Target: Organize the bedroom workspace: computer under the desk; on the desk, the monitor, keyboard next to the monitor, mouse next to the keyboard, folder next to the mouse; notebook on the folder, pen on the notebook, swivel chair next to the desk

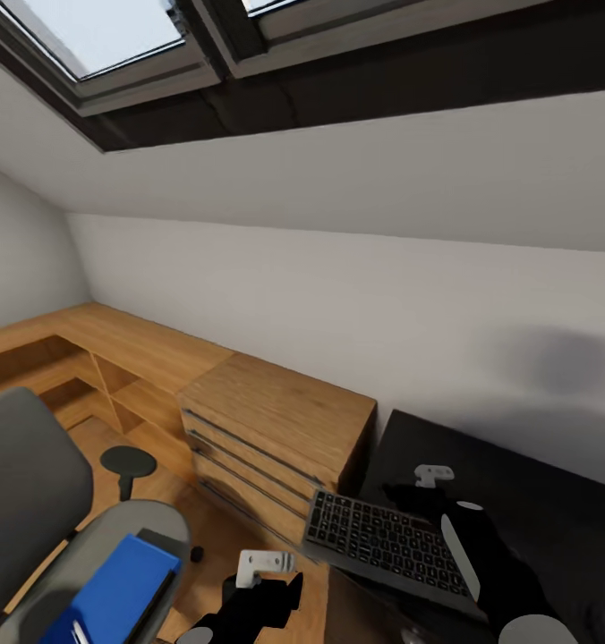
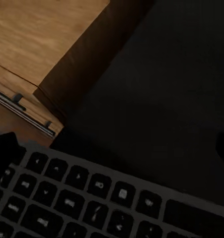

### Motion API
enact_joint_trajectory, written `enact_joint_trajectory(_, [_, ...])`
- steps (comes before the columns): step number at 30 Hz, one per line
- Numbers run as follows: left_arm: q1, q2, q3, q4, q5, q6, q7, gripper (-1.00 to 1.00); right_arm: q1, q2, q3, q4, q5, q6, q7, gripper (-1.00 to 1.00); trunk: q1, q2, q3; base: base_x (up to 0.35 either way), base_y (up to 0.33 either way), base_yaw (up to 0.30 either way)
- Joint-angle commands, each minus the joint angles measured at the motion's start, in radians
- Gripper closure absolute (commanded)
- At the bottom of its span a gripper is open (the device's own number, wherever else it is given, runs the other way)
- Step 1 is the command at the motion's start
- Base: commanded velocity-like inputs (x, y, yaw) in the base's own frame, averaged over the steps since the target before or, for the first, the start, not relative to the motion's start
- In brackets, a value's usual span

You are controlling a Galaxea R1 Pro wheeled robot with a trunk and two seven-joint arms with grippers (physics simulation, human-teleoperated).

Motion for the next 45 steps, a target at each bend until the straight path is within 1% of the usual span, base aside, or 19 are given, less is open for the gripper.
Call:
enact_joint_trajectory(1, [0.000,0.000,-0.001,-0.001,0.010,0.003,0.009,-1.00,0.000,0.000,-0.002,-0.002,-0.007,0.007,0.003,-1.00,0.001,-0.001,-0.001,0.126,0.255,0.106])
enact_joint_trajectory(12, [0.000,0.001,-0.001,-0.001,0.010,0.003,0.009,-1.00,0.001,-0.001,-0.001,-0.002,-0.005,0.006,0.004,-1.00,0.001,-0.001,-0.001,0.038,0.248,0.032])
enact_joint_trajectory(23, [0.000,0.000,-0.001,-0.001,0.010,0.003,0.009,-1.00,0.001,-0.005,-0.001,-0.001,-0.001,0.005,0.002,-1.00,0.001,-0.001,-0.001,0.005,0.035,0.001])
enact_joint_trajectory(33, [0.000,0.000,-0.001,-0.001,0.011,0.003,0.009,-1.00,0.001,-0.007,-0.001,0.010,0.006,-0.001,-0.001,-1.00,0.001,-0.001,-0.001,0.170,0.001,0.000])
enact_joint_trajectory(37, [0.000,0.000,-0.001,-0.001,0.010,0.004,0.009,-1.00,0.001,-0.006,-0.001,0.035,0.030,-0.007,-0.027,-1.00,0.001,-0.001,-0.001,0.070,0.000,0.000])
enact_joint_trajectory(41, [0.000,0.000,-0.001,-0.001,0.010,0.003,0.009,-1.00,0.001,-0.006,-0.003,0.073,0.038,-0.017,-0.055,-1.00,0.001,-0.001,-0.001,0.231,0.000,0.000])
enact_joint_trajectory(45, [0.000,0.000,0.001,-0.001,0.010,0.004,0.009,-1.00,0.001,-0.006,-0.007,0.093,0.040,-0.050,-0.091,-1.00,0.001,-0.001,-0.001,0.140,0.000,0.000])
